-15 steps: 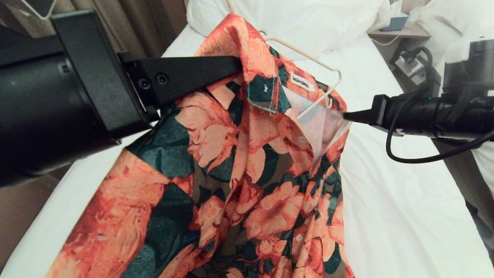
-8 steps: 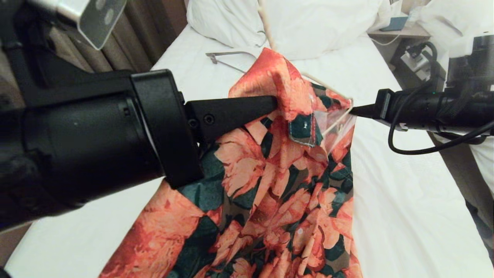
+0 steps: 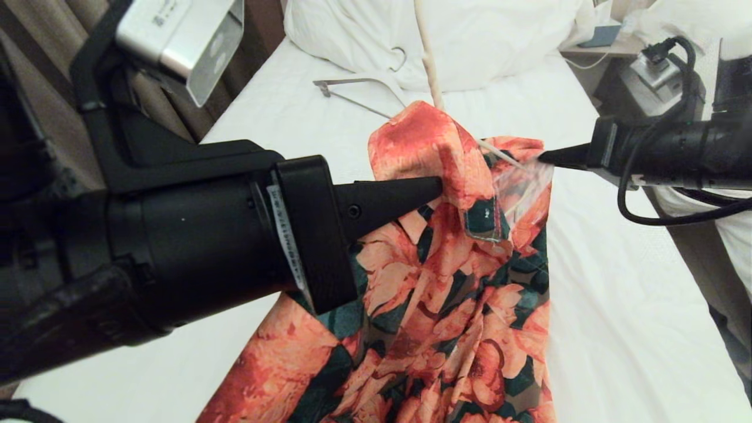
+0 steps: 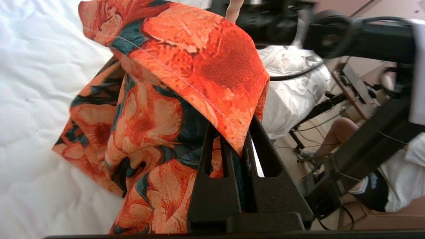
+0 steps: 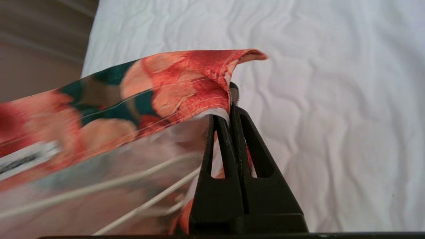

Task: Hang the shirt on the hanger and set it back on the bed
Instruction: Hook the other side of the shirt onto the hanger

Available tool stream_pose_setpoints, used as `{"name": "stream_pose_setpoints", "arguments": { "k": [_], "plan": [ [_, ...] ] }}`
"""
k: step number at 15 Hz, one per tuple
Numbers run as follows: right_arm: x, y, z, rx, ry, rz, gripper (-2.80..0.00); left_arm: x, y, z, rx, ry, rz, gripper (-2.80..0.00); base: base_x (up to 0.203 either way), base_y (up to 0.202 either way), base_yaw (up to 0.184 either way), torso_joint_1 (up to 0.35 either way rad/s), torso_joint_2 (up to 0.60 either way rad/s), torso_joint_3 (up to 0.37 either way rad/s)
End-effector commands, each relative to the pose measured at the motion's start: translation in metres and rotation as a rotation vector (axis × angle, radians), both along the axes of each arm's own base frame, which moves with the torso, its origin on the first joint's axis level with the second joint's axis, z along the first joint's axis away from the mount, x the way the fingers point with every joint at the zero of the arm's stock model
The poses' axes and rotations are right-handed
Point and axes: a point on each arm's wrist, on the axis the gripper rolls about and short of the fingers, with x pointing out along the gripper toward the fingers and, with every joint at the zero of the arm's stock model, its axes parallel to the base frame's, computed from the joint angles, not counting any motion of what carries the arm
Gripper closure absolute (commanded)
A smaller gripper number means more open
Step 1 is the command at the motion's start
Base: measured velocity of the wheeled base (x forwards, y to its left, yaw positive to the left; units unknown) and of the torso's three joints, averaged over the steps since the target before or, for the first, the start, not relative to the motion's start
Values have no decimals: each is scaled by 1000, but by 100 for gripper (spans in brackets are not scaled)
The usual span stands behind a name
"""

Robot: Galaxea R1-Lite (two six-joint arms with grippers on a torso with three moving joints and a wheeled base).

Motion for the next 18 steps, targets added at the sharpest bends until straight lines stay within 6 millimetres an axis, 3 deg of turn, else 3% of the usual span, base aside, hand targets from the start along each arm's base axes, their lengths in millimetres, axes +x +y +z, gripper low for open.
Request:
{"name": "stream_pose_setpoints", "arguments": {
  "k": [1,8,12,16,18],
  "plan": [
    [-18,1,14,14,-34,23,0,1,-1,-1,2,2,12,0,0,0,0,0,0,0],
    [-52,21,33,22,-52,137,0,3,-3,-1,-2,-1,40,0,0,0,0,0,0,0],
    [-66,38,49,65,-93,220,0,4,-5,-4,-116,-63,37,0,0,0,0,0,0,0],
    [-61,27,43,90,-27,157,0,6,-9,-6,-142,-80,40,0,0,0,0,0,0,0],
    [-61,24,31,55,71,139,0,6,-9,-6,-140,-79,42,0,0,0,0,0,0,0]
  ]
}}
